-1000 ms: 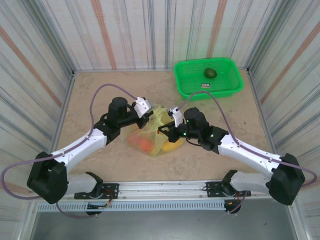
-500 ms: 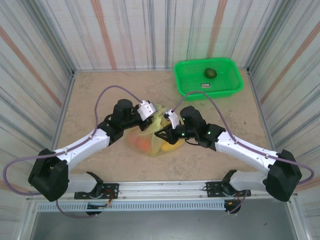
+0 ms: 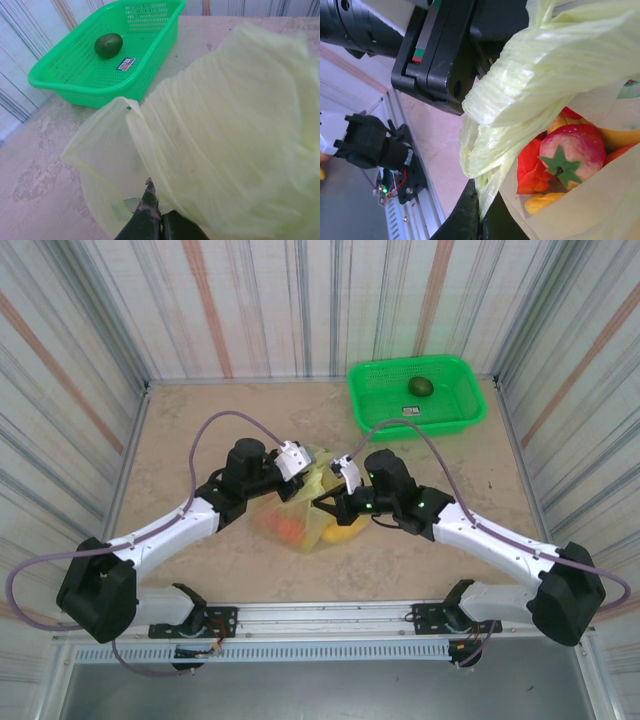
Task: Place the fake fruits into the plastic bag and tie a complex knot
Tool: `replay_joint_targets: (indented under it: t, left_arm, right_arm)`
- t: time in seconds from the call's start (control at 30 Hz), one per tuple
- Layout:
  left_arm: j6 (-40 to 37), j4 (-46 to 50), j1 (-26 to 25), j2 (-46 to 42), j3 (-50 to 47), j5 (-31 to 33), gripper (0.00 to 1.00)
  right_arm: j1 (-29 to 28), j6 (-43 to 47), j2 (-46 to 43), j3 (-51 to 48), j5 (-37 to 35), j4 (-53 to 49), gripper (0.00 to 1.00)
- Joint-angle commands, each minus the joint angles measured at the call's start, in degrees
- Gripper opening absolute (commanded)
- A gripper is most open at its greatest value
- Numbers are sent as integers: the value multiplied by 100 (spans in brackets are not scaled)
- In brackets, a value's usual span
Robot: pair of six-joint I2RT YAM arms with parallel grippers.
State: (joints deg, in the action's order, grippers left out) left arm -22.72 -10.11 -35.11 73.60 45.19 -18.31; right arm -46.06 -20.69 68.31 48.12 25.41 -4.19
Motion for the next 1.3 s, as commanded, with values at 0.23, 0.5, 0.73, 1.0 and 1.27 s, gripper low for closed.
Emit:
replay_joint_targets:
  t: [0.23, 0.5, 0.73, 1.0, 1.27]
  left_arm:
    - [62, -223, 78, -261, -34, 399, 0]
    - [118, -185, 181, -258, 1, 1472, 0]
    - [216, -9, 323, -139, 92, 1992, 0]
    - [180, 382, 313, 149, 333, 2119, 0]
    - [101, 342, 171, 110, 302, 1721, 0]
  right_arm:
    - [165, 8, -507, -281, -50, -213, 0]
    - [480, 24, -1080, -639, -406, -807, 0]
    - [705, -241, -1314, -1139, -641, -1089, 0]
    - [766, -478, -1019, -1654, -121, -446, 0]
    - [669, -370, -1049, -1418, 364, 217, 29]
